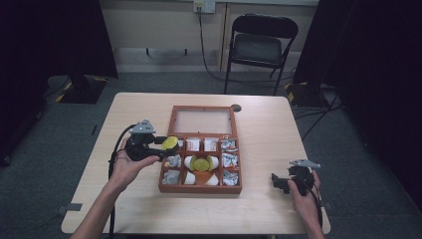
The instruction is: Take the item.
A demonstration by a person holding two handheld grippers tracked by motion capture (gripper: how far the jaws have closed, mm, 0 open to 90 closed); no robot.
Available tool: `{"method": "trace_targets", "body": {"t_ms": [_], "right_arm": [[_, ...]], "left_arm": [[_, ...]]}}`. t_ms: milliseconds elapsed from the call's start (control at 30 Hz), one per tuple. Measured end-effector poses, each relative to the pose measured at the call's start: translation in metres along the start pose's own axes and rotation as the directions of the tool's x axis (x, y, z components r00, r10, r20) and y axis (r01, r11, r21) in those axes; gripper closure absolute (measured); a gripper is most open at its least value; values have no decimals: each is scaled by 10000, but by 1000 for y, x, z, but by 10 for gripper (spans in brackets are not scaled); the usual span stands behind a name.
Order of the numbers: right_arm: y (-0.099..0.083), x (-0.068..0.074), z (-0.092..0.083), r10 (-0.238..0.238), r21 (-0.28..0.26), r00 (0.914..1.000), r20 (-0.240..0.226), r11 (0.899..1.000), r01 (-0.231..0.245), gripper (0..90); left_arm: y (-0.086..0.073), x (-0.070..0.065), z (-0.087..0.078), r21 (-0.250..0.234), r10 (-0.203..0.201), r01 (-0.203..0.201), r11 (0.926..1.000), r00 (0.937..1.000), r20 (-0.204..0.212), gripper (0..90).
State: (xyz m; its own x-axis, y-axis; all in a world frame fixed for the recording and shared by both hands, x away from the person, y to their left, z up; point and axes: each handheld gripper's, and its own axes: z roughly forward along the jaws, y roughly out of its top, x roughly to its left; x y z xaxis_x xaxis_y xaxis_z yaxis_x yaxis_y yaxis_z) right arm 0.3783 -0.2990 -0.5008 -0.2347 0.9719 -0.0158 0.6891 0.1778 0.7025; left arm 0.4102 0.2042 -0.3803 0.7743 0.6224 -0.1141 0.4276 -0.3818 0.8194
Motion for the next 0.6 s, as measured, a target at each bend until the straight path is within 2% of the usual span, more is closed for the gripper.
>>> {"method": "trace_targets", "body": {"t_ms": [233,267,433,467,600], "right_arm": [[0,0,0,0,-2,10000,1,10000,0,0],[0,0,0,0,0,10000,-1,10000,0,0],[0,0,0,-2,-1,10000,0,10000,2,0],[0,0,0,0,-1,10000,1,10000,0,0],[0,0,0,-9,-3,10000,1,10000,9,0]], "left_arm": [[-7,13,-6,-77,-369,367,9993,9990,-258,405],[-9,18,-9,-110,-514,511,9986,9980,-357,405],[-14,26,-14,-142,-687,680,9976,9956,-630,405],[-17,29,-17,-183,-837,826,9964,9941,-687,405],[-20,32,-22,-233,-934,918,9955,9920,-845,405]]}}
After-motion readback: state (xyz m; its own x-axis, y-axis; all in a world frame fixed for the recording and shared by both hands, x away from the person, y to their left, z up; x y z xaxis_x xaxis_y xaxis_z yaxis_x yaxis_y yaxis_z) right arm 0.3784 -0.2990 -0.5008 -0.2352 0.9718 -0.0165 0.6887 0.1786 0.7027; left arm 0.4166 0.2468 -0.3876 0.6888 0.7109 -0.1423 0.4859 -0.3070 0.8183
